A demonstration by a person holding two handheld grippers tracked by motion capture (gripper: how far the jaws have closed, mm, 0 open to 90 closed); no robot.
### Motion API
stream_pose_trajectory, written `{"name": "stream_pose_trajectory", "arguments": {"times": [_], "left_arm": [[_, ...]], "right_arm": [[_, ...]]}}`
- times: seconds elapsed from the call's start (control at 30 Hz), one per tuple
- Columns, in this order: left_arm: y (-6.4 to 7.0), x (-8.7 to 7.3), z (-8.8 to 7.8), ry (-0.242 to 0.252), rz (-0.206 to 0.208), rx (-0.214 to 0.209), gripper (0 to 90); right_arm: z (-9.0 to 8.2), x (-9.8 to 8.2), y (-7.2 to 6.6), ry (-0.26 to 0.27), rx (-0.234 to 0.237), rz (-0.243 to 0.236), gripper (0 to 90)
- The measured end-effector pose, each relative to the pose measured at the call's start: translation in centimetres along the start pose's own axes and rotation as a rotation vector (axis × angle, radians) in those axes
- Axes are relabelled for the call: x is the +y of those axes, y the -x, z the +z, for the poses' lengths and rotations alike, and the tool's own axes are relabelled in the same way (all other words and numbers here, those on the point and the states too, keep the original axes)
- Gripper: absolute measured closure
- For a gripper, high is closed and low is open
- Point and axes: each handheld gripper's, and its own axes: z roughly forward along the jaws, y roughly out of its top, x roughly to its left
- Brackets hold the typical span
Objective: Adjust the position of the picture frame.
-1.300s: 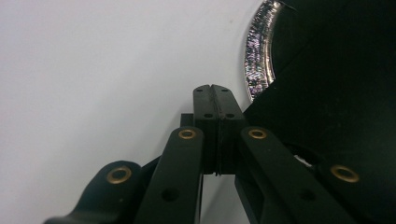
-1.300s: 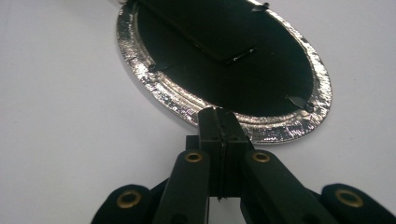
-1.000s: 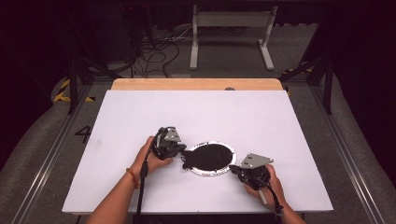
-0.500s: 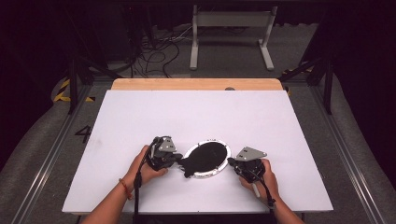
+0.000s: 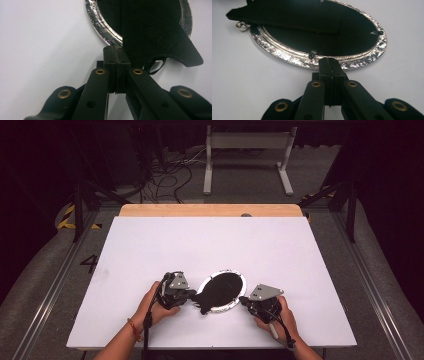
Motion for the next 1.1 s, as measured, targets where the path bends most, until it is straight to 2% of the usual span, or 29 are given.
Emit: {"name": "stream_pose_trajectory", "arguments": {"times": [0.03,0.1,0.17,0.23,0.33,0.37,0.43,0.6,0.67,0.73,0.83,0.97,1.1], "left_arm": [[-0.1,-0.1,0.0,0.007,-0.004,-0.006,90.0],[0.0,-0.2,-0.1,0.008,-0.017,-0.015,90.0],[0.0,-0.3,-0.1,0.014,-0.012,-0.020,90.0],[0.1,-0.3,-0.1,0.012,-0.008,-0.025,90.0],[0.4,-0.4,-0.1,0.019,-0.013,-0.022,90.0],[0.4,-0.4,-0.1,0.020,-0.007,-0.023,90.0],[0.6,-0.4,-0.1,0.021,-0.020,-0.032,90.0],[0.8,-0.6,0.0,0.038,-0.015,-0.030,90.0],[0.9,-0.6,0.0,0.036,-0.014,-0.026,90.0],[1.0,-0.5,0.0,0.026,-0.007,-0.021,90.0],[1.1,-0.4,-0.3,0.007,0.050,-0.011,90.0],[0.8,-0.9,-0.7,0.008,0.046,-0.041,89.9],[1.0,-0.9,-0.7,0.009,0.062,-0.023,89.9]], "right_arm": [[0.1,0.1,0.0,-0.002,-0.011,-0.013,90.0],[0.1,0.1,-0.1,-0.004,-0.015,-0.012,90.0],[0.3,0.3,0.1,-0.005,-0.018,-0.003,90.0],[0.6,0.6,0.4,-0.009,-0.020,0.017,90.0],[1.0,1.0,0.9,-0.013,-0.050,0.027,90.0],[1.2,1.0,1.3,-0.006,-0.043,0.050,90.0],[1.3,1.0,1.7,0.000,-0.048,0.067,90.0],[1.6,1.2,2.4,0.001,-0.055,0.083,90.0],[1.6,1.2,2.3,-0.002,-0.063,0.072,90.0],[1.5,1.2,2.2,-0.004,-0.048,0.071,90.0],[1.1,1.2,1.4,-0.010,-0.009,0.057,90.0],[0.8,1.1,-0.1,-0.019,0.051,0.031,89.9],[0.8,1.1,-0.7,-0.019,0.047,0.020,88.7]]}}
